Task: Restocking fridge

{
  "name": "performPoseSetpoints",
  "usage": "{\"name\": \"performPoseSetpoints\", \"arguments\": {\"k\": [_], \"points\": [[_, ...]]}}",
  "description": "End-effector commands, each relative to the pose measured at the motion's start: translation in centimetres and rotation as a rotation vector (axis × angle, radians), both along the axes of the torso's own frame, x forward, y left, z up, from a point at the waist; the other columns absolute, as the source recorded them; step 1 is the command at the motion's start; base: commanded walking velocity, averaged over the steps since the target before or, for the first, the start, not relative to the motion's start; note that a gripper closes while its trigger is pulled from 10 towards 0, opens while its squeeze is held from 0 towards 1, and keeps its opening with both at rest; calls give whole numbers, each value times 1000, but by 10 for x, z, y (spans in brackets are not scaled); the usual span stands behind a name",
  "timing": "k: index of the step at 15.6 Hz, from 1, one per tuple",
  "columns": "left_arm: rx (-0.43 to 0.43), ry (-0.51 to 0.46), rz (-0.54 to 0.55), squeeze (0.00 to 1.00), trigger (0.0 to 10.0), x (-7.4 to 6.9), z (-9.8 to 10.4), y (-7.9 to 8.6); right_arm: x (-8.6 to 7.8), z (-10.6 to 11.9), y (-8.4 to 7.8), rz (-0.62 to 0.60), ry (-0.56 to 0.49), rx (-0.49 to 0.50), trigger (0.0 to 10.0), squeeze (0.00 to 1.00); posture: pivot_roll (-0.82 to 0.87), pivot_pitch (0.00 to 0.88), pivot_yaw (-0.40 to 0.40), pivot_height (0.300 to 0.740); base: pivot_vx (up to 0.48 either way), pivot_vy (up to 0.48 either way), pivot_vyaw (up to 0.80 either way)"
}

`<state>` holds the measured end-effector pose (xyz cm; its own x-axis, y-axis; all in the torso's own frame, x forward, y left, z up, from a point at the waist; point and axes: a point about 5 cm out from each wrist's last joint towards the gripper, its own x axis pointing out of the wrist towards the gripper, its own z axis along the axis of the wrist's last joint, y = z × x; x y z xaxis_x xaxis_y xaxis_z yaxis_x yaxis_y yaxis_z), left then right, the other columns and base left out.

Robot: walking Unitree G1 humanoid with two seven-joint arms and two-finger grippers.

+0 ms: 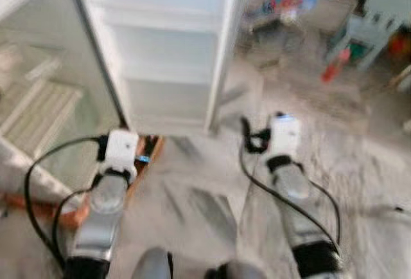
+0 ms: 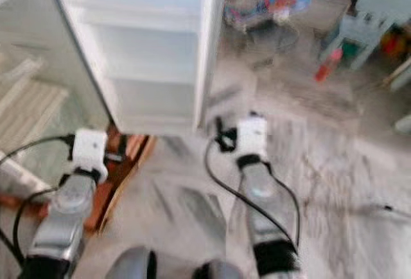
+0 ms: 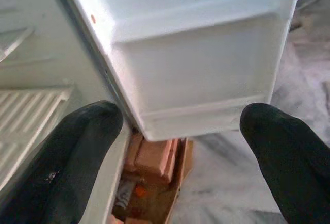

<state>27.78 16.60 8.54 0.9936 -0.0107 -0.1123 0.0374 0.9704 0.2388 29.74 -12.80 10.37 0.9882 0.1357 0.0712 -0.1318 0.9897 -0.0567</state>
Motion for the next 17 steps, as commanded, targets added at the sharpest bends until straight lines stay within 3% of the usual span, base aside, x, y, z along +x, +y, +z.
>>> {"name": "performPoseSetpoints", "arguments": {"k": [1,12,17], "points": [[-6,5,-30,0,10000,2,0,-11,3,-1,-10,-29,8,-22,10000,0,136,147,-45,740,300,-371,0],[-17,-4,-70,0,10000,6,1,-25,-9,-18,-8,-24,59,-18,10000,0,108,166,-54,740,315,-355,-765],[-16,-19,-91,0,10000,9,4,-30,-13,-18,-8,-19,59,-21,10000,0,100,168,-54,740,439,0,-800]]}}
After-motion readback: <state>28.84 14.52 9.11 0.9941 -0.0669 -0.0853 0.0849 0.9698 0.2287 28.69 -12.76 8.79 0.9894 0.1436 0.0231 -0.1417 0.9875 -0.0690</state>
